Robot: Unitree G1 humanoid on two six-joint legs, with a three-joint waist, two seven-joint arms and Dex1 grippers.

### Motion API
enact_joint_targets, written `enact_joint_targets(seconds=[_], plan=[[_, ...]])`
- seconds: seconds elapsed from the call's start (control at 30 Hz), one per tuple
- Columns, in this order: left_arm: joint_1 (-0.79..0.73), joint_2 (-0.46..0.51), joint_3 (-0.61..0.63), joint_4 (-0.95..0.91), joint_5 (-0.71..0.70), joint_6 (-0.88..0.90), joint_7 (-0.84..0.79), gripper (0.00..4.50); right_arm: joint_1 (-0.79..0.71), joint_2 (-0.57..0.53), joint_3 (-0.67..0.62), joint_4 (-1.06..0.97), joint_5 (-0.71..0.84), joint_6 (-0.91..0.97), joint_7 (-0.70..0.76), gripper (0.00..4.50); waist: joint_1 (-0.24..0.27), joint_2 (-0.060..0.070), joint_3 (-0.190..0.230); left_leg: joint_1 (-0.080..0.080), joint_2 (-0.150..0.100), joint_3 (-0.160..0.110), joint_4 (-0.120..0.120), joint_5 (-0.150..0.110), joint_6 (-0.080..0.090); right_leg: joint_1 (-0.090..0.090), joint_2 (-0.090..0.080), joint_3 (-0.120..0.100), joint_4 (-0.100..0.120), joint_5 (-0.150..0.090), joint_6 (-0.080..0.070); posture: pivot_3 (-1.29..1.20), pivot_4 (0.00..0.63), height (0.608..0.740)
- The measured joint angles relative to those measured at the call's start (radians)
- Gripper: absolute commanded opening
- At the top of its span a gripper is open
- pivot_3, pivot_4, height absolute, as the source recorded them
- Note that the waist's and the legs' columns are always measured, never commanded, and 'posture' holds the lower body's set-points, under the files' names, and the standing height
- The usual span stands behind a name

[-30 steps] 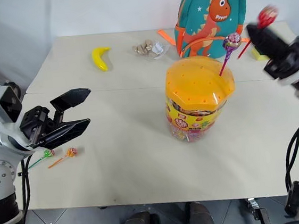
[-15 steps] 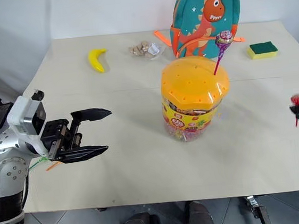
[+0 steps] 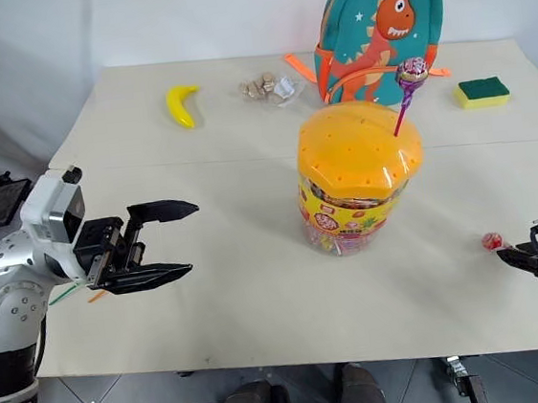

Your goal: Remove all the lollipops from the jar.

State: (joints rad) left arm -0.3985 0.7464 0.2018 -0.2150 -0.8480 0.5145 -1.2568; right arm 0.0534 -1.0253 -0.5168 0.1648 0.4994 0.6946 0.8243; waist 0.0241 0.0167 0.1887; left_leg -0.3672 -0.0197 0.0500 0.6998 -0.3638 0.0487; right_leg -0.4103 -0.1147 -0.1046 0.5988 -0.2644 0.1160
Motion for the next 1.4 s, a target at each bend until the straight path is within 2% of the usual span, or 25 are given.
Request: enact_joint_targets(seconds=[0.03, 0.13, 0.27, 0.4, 0.53, 0.7, 0.8, 1.07, 1.1, 1.27, 1.4], plan=[[0.0, 0.0, 0.009, 0.001, -0.001, 0.0, 0.002, 4.5, 0.004, 0.0, -0.032, -0.005, 0.003, -0.031, 0.021, 3.52, 0.0, 0.0, 0.0, 0.0, 0.0, 0.0, 0.0, 0.0, 0.0, 0.0, 0.0, 0.0, 0.0, 0.0, 0.0, 0.0, 0.15, 0.74], [0.001, -0.009, 0.057, 0.034, -0.024, -0.001, 0.007, 4.5, -0.022, 0.02, -0.143, -0.042, 0.057, -0.156, 0.126, 3.52, -0.001, 0.0, 0.0, 0.001, 0.0, 0.0, 0.0, 0.0, 0.0, 0.0, 0.0, 0.0, 0.0, 0.0, 0.0, 0.0, 0.15, 0.74], [0.045, -0.026, 0.102, 0.104, -0.042, -0.011, -0.004, 4.5, -0.093, 0.024, -0.202, -0.158, 0.167, -0.212, 0.237, 3.52, -0.004, 0.0, 0.0, 0.002, 0.001, 0.0, 0.0, 0.0, -0.001, 0.0, 0.001, 0.0, 0.0, 0.0, 0.0, 0.0, 0.15, 0.74], [0.073, -0.021, 0.109, 0.198, -0.008, -0.038, -0.04, 4.5, -0.174, 0.055, -0.141, -0.332, 0.304, -0.154, 0.255, 3.52, -0.003, 0.0, 0.0, 0.001, 0.001, 0.0, 0.0, 0.0, -0.001, 0.0, 0.0, 0.0, 0.001, 0.0, 0.0, 0.0, 0.15, 0.74], [0.066, -0.027, 0.129, 0.217, -0.007, -0.058, -0.037, 4.5, -0.297, 0.101, -0.041, -0.465, 0.417, -0.104, 0.217, 3.52, 0.002, 0.0, 0.0, -0.001, 0.0, -0.005, 0.001, -0.001, -0.001, 0.0, -0.002, 0.001, 0.0, 0.0, 0.0, 0.0, 0.15, 0.74], [0.056, -0.069, 0.135, 0.143, -0.015, -0.057, 0.014, 4.5, -0.427, 0.197, 0.076, -0.51, 0.442, -0.106, 0.124, 3.52, -0.001, -0.001, 0.0, -0.002, -0.001, -0.006, 0.001, -0.001, -0.001, 0.0, -0.002, 0.0, -0.001, 0.0, 0.0, 0.0, 0.15, 0.74], [0.056, -0.072, 0.135, 0.107, -0.024, -0.048, 0.038, 4.5, -0.454, 0.221, 0.118, -0.507, 0.443, -0.107, 0.11, 2.9, -0.003, -0.001, 0.0, -0.002, -0.001, -0.006, 0.001, -0.001, -0.001, 0.0, -0.001, 0.0, -0.001, 0.0, 0.0, 0.0, 0.15, 0.74], [0.054, -0.072, 0.144, 0.056, -0.059, -0.024, 0.081, 4.5, -0.494, 0.223, 0.126, -0.471, 0.441, -0.106, 0.084, 0.15, -0.002, -0.001, 0.0, -0.002, -0.001, -0.006, 0.001, 0.0, -0.001, 0.0, -0.001, 0.0, 0.0, 0.0, 0.0, 0.0, 0.15, 0.74], [0.054, -0.072, 0.144, 0.054, -0.06, -0.022, 0.084, 4.5, -0.499, 0.223, 0.124, -0.471, 0.442, -0.106, 0.083, 0.07, -0.002, -0.001, 0.0, -0.002, -0.001, -0.006, 0.001, 0.0, -0.001, 0.0, -0.001, 0.0, 0.0, 0.0, 0.0, 0.0, 0.15, 0.74], [0.055, -0.068, 0.147, 0.03, -0.071, -0.005, 0.091, 4.5, -0.479, 0.169, 0.112, -0.47, 0.467, -0.06, 0.084, 0.07, 0.0, -0.001, 0.0, -0.002, -0.001, -0.006, 0.001, 0.0, -0.001, 0.0, -0.002, 0.0, 0.0, 0.0, 0.0, 0.0, 0.15, 0.74], [0.055, -0.066, 0.149, 0.032, -0.071, -0.002, 0.086, 4.5, -0.433, 0.087, 0.056, -0.469, 0.525, 0.032, 0.101, 1.28, 0.0, -0.001, 0.0, -0.002, -0.001, -0.006, 0.001, 0.0, -0.001, 0.0, -0.002, 0.0, -0.001, 0.0, 0.0, 0.0, 0.15, 0.74]])
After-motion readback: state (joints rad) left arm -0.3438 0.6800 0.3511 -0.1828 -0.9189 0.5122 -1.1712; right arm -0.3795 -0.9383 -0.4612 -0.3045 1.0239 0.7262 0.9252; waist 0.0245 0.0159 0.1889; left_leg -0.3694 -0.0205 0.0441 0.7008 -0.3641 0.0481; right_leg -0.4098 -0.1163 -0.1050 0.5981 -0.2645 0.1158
